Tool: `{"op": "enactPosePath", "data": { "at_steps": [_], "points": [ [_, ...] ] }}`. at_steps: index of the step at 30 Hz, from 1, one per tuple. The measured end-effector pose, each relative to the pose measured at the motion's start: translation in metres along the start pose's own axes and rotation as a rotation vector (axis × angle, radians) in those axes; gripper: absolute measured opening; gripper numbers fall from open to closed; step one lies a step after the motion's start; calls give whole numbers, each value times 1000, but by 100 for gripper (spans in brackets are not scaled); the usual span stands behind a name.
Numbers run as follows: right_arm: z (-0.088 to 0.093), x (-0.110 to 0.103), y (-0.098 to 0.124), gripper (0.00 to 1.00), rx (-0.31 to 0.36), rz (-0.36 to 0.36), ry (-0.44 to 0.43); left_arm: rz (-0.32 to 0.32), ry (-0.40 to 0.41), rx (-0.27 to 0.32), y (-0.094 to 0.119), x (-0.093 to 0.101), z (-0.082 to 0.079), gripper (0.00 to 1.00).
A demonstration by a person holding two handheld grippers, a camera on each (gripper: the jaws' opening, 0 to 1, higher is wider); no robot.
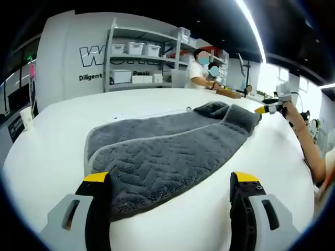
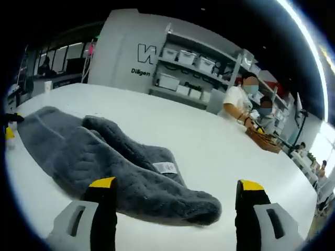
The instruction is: Open the folded towel by lifting each exposed corner and separating the folded layers until the towel lies flat within the target outline without major curled edges
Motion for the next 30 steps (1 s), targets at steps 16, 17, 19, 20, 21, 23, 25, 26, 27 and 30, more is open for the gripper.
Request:
{"op": "enactPosePath", "data": {
  "at_steps": [16,17,19,20,21,23,25,26,27,30],
  "points": [
    [8,-36,-17,98,-42,-225,-68,-144,31,37,18,-22,-3,84],
    [7,-36,-17,98,-38,-226,-75,-167,43,46,21,-25,-3,82],
    [7,-36,-17,97,-34,-227,-80,-220,67,43,26,-33,0,77],
    [8,-35,-16,96,-35,-227,-83,-246,72,34,27,-37,3,74],
    [8,-35,-16,95,-35,-227,-84,-275,68,17,30,-41,6,71],
    [8,-35,-17,95,-37,-231,-90,-311,65,-9,32,-46,10,64],
    [9,-36,-17,95,-40,-239,-96,-333,68,-25,33,-49,13,56],
    [9,-36,-18,95,-42,-243,-98,-342,70,-31,33,-51,14,51],
    [9,-36,-18,94,-42,-246,-100,-347,72,-41,34,-52,16,47],
    [11,-36,-18,90,-51,-243,-103,-356,84,-65,33,-55,22,33]
  ]
}}
Point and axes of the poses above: the point that each gripper's makers call its tool centre point, and the gripper's own axes: y roughly backward along the fingers, x roughly to its right, z roughly out of its underside, the point moved 8 cm from there along y, roughly backward along the fingers, and after that the axes turned 13 degrees about -y, right-handed, at the moved point
